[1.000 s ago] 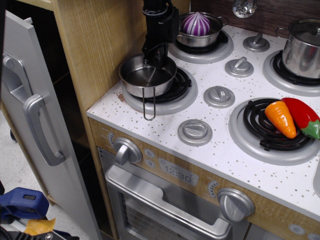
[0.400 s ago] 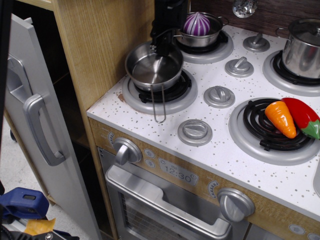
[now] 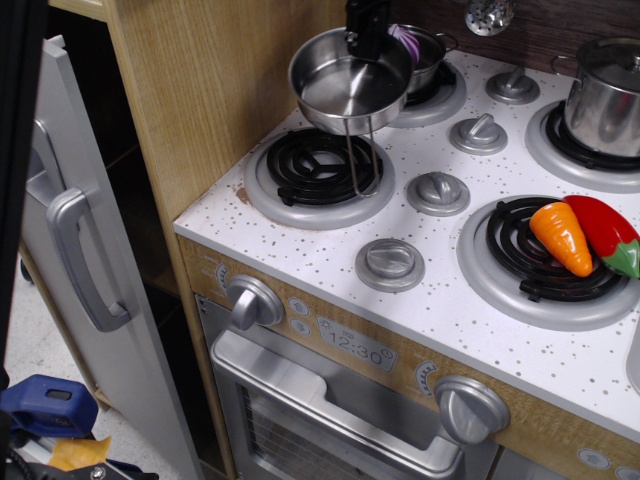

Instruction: Pick up pan from stove

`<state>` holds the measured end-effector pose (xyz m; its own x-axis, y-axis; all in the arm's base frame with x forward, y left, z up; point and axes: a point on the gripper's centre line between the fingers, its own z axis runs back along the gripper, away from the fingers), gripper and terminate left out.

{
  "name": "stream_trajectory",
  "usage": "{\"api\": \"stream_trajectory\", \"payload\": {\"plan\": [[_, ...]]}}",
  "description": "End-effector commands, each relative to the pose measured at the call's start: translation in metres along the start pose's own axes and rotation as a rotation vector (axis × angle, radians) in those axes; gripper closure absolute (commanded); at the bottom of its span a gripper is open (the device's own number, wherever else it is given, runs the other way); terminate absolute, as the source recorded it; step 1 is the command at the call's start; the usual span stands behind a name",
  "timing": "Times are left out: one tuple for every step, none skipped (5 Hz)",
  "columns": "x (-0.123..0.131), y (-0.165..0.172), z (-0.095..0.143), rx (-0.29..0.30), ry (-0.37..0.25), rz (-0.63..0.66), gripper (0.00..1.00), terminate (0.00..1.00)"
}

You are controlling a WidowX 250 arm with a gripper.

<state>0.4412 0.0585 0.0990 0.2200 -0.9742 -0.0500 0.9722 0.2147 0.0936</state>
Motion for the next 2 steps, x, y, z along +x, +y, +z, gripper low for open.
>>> {"api": "stream_trajectory", "payload": {"plan": [[-0.0003,0.0085,0.0454,0.085,0.027,0.01,1.0,0.0],[-0.0021,0.0035,0.0413,0.119,0.047,-0.005,1.0,1.0]]}}
